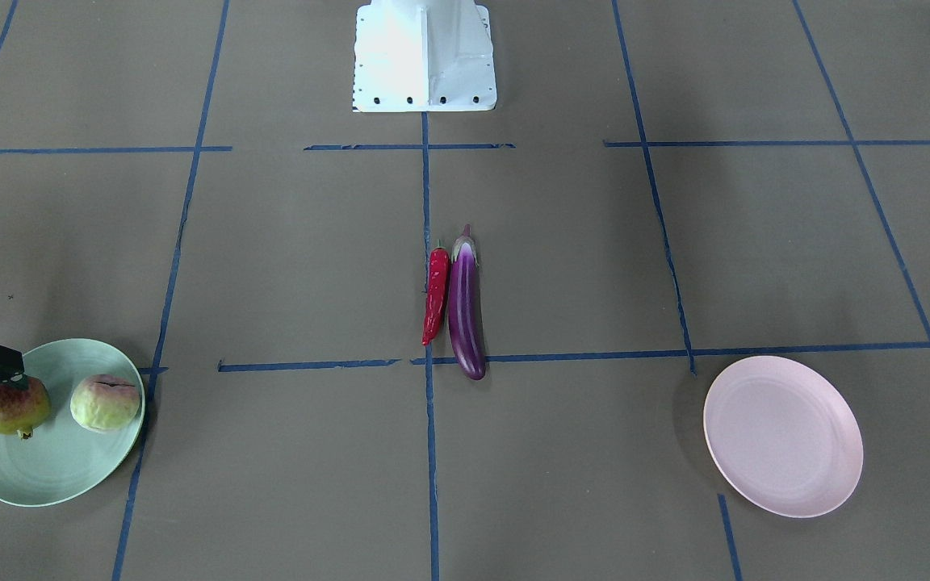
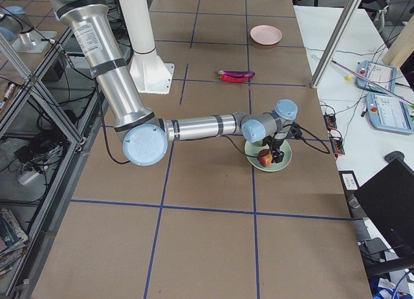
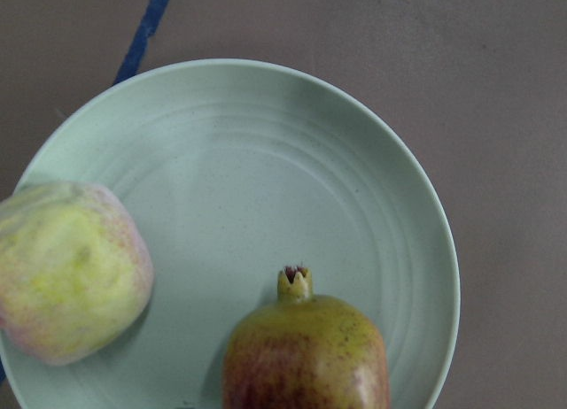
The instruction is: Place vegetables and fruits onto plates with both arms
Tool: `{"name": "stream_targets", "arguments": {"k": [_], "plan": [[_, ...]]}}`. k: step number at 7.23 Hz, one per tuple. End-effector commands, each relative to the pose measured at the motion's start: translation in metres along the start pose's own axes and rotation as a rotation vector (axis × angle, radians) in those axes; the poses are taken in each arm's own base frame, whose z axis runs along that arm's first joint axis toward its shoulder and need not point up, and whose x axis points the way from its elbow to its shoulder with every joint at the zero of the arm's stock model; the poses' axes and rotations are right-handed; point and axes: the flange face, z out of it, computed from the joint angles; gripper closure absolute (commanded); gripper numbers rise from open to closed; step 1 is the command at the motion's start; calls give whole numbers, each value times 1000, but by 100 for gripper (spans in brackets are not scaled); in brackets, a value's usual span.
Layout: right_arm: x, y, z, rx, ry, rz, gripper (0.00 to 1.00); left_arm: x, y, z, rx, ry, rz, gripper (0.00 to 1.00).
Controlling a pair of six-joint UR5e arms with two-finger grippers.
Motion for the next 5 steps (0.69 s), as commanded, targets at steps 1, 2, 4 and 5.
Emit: {"name": "stream_targets", "arguments": {"k": [1,2,4,5], "plan": [[49,4,-49,40,8,87,0,1,-1,-1,3,-4,6,0],[82,15,-75,52,16,147,0,6,-2,-6,15,-9,18,0],[145,108,-94,70,13,188,0,10,-4,-9,20,-12,31,0],[156,153,-96,68,17,215,0,11,-7,-11,24,-13,33,0]]}}
